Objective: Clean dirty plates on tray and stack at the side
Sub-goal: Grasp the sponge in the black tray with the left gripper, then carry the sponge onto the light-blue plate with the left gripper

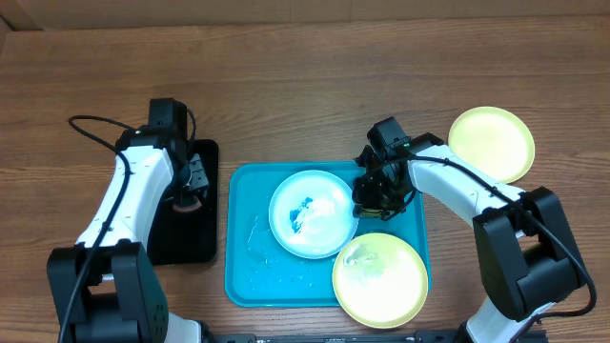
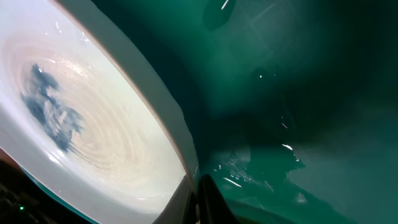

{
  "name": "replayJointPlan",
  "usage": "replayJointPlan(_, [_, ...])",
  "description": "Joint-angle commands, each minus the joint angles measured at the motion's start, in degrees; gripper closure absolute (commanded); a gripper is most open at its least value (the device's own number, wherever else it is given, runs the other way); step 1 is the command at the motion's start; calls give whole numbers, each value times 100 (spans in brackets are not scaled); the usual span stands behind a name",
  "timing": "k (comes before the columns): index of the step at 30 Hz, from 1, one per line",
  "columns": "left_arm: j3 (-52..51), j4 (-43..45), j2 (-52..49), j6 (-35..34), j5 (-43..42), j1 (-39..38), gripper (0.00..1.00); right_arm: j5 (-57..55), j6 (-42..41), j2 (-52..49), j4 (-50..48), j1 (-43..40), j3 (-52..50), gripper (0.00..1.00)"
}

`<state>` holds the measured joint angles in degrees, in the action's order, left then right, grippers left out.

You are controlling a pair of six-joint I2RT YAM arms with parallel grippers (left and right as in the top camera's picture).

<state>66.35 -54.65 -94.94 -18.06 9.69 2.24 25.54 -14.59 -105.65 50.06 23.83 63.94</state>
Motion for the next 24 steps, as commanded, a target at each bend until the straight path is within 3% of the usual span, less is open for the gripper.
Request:
replayJointPlan(1, [439,-17,501,339,-621,-245,96,114,0,4,-57,22,-22,96])
replayJointPlan(9, [579,-96,562,787,-2166,-1049,96,76,-2,4,-59,22,-17,96])
replayJointPlan(15, [579,-96,254,778,-2157,-1814,96,-807,-57,4,326,22,-9,96])
replayJointPlan(24, [579,164,-396,603,-2260,-2522,96,-857,-199,4,295,22,-9,96])
